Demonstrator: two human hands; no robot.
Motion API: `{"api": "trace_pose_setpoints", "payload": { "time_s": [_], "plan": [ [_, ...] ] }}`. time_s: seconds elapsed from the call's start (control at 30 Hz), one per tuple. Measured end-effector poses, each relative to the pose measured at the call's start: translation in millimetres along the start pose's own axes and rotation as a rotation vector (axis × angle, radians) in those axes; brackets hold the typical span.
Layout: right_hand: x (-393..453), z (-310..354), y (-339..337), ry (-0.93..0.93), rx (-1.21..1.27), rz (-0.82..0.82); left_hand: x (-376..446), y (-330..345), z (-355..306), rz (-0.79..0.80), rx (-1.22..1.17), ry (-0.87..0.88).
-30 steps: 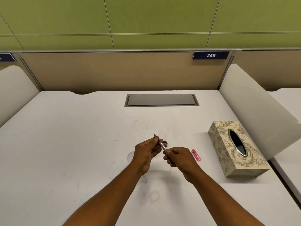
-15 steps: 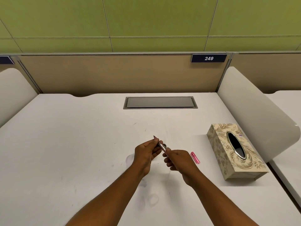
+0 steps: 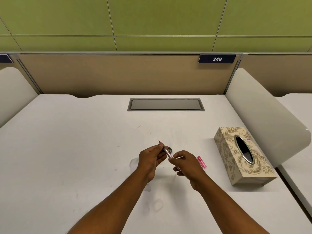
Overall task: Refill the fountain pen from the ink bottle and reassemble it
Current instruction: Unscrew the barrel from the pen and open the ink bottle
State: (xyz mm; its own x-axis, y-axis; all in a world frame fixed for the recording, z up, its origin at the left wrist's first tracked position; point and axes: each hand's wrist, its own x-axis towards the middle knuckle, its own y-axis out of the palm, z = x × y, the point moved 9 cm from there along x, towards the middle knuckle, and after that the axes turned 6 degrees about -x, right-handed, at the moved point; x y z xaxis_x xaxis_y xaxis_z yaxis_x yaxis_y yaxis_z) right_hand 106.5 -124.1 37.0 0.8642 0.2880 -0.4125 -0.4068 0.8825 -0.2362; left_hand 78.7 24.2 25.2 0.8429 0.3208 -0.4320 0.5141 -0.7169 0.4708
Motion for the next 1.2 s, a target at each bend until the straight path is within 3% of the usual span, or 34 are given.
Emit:
{"api": "trace_pose_setpoints", "payload": {
  "time_s": [0.17, 0.67, 1.2],
  "plan": [
    [-1.5, 1.4, 4.2, 0.036, -0.003, 0.064, 0.9, 2.2, 0.1, 0.008, 0.0, 0.0],
    [-1.8, 8.5, -0.1, -0.011, -0.03, -0.005, 1.7, 4.3, -2.7, 0.035, 0.039, -0.004],
    [-2.0, 6.6, 3.8, 0.043, -0.009, 0.045, 2.3, 3.6, -5.7, 0.042, 0.059, -0.006]
  ]
}}
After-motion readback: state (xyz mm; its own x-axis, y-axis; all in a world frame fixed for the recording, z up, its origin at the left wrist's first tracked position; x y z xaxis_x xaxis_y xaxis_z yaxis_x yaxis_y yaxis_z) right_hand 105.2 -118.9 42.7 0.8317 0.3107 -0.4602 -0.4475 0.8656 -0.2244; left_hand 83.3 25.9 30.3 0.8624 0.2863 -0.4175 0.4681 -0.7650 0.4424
